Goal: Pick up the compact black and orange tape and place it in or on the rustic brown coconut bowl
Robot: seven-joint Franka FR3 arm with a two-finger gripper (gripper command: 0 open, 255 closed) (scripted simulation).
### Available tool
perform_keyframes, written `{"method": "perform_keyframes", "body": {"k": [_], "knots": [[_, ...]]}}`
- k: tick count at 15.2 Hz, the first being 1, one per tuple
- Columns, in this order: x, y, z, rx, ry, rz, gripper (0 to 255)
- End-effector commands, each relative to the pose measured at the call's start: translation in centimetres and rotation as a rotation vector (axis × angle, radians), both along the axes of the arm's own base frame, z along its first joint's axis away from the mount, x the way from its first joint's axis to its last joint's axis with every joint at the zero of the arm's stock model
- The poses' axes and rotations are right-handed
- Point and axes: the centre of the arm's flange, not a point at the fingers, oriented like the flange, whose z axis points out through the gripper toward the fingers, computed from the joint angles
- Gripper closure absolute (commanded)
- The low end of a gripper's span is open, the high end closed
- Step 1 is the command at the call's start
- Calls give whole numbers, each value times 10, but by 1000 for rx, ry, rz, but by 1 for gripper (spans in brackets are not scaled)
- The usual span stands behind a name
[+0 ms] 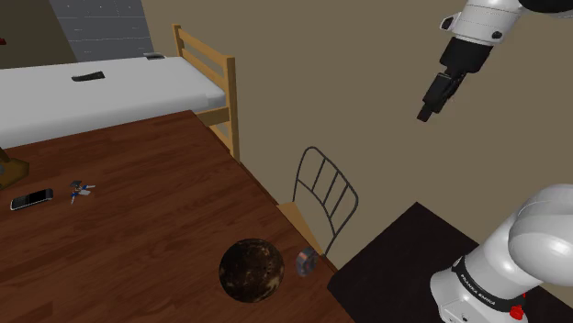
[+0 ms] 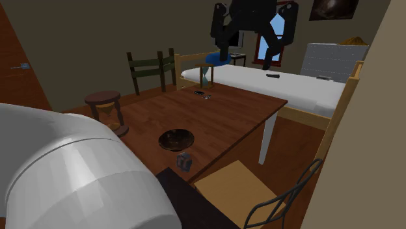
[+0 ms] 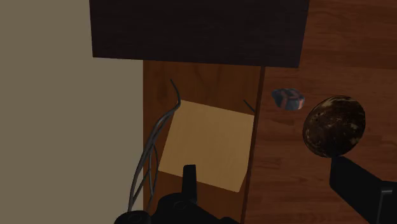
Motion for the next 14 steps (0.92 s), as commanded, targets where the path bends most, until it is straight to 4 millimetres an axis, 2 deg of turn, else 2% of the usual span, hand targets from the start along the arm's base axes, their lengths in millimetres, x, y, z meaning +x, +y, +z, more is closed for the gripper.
{"method": "perform_keyframes", "body": {"k": [1, 7, 14], "knots": [[0, 0, 0, 0, 0, 0, 0], [43, 21, -66, 26, 20, 230, 0], [83, 60, -142, 57, 43, 499, 0]]}}
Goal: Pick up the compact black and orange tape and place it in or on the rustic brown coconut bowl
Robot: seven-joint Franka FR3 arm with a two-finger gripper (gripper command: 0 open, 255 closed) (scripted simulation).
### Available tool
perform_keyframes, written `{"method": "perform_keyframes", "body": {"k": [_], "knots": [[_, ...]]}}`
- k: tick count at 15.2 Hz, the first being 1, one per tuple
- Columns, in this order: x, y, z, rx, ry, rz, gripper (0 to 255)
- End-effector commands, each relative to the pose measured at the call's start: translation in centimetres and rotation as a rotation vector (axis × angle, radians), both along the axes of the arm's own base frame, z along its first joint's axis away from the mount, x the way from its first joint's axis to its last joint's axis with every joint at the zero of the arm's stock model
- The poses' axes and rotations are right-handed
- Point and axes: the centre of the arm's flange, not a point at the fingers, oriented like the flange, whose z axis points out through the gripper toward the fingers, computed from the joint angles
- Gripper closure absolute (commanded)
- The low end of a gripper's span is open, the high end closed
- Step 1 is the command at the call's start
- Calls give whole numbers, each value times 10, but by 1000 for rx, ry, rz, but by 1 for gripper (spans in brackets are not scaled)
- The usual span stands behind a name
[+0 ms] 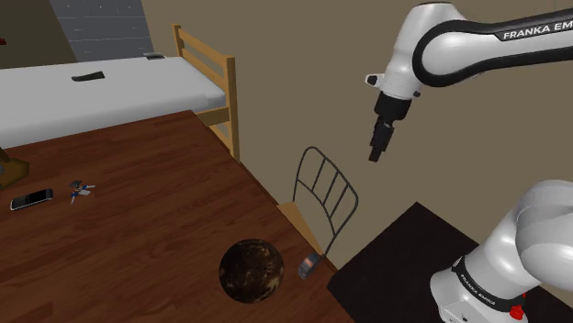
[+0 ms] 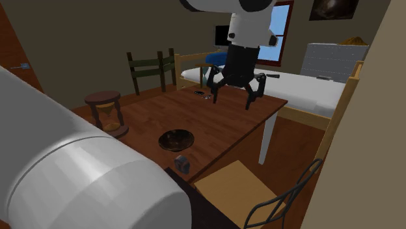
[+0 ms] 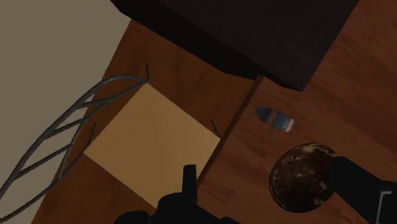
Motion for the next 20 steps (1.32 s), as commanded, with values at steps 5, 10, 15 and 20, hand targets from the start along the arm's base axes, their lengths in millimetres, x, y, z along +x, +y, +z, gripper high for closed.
{"method": "perform_keyframes", "body": {"k": [5, 10, 15, 20], "knots": [[27, 40, -65, 27, 18, 233, 0], [39, 79, -119, 49, 35, 425, 0], [43, 121, -172, 71, 51, 618, 0], [38, 164, -224, 93, 67, 810, 0]]}}
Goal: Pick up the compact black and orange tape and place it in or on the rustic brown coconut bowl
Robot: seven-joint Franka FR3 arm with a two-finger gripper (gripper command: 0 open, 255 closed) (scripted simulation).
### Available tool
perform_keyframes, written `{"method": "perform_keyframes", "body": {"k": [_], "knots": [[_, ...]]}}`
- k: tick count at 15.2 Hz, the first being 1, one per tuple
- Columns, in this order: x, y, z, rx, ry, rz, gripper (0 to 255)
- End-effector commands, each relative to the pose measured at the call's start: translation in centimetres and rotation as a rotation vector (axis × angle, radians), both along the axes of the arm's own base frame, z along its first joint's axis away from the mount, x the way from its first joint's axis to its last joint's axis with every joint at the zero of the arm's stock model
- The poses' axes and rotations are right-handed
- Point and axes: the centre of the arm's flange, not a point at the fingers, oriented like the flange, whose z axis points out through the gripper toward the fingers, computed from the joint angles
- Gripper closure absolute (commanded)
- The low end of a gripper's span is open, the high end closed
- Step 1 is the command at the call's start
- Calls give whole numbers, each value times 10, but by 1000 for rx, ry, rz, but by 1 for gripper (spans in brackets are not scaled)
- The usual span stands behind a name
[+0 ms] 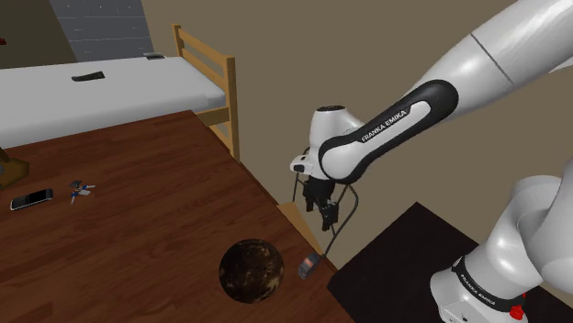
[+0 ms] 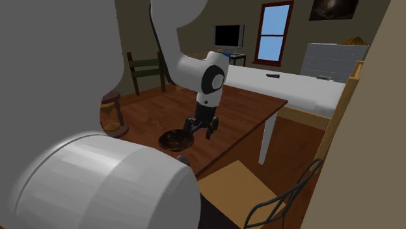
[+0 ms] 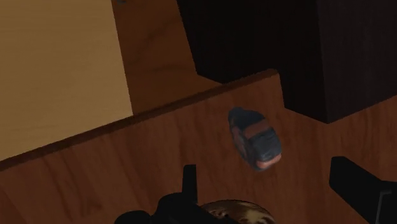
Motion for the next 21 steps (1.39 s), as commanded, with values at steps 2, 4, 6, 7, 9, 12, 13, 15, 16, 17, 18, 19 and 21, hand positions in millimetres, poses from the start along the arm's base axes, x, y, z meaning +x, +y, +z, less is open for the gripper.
{"method": "perform_keyframes", "body": {"k": [2, 4, 6, 7, 9, 12, 13, 15, 16, 17, 18, 19, 21], "knots": [[-6, 27, -34, 14, 9, 118, 0], [-12, 44, -54, 23, 16, 195, 0], [-20, 60, -74, 32, 23, 272, 0], [-21, 63, -78, 33, 24, 286, 0], [-24, 64, -88, 33, 24, 286, 0], [-28, 65, -104, 33, 24, 286, 0], [-30, 65, -109, 33, 24, 286, 0], [-32, 66, -117, 33, 24, 286, 0], [-32, 66, -117, 33, 24, 286, 0], [-32, 66, -117, 33, 24, 286, 0], [-32, 66, -117, 33, 24, 286, 0], [-32, 66, -117, 33, 24, 286, 0], [-32, 66, -117, 33, 24, 286, 0]]}}
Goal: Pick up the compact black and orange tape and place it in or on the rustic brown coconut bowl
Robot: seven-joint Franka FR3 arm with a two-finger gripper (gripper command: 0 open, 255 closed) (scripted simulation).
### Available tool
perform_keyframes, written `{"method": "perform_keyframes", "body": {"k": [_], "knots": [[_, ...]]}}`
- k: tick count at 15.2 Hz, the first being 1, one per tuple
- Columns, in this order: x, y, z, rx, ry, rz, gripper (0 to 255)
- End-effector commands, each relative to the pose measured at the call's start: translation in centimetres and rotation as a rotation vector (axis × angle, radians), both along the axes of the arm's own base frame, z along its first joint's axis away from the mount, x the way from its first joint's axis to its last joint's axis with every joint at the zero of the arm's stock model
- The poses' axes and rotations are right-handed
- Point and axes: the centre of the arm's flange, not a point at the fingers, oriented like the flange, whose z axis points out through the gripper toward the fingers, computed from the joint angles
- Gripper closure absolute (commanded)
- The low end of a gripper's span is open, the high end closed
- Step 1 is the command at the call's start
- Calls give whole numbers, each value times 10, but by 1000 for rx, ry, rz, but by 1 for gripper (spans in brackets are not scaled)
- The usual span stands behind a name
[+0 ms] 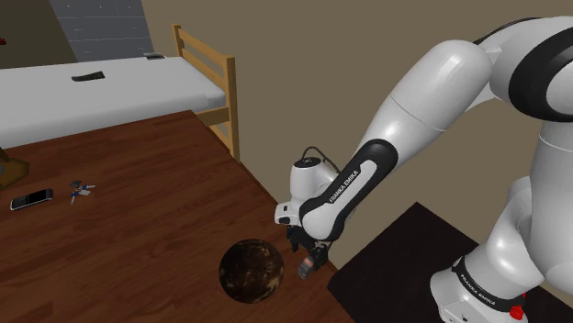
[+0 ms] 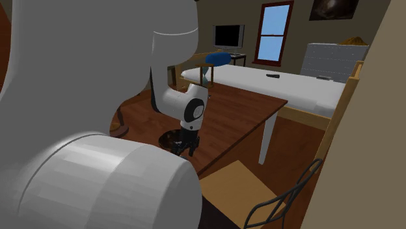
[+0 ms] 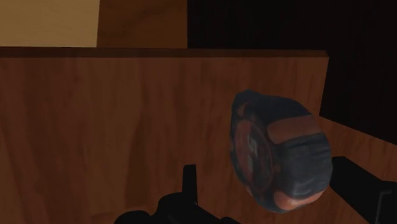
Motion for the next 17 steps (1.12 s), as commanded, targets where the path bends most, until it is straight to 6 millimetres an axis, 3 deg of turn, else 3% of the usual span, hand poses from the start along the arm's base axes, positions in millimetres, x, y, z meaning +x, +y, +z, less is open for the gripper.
{"method": "perform_keyframes", "body": {"k": [1, 2, 11, 17], "knots": [[0, 0, 0, 0, 0, 0, 0], [0, 0, 0, 0, 0, 0, 255], [0, 0, 0, 0, 0, 0, 255], [0, 0, 32, 0, 0, 0, 255]]}}
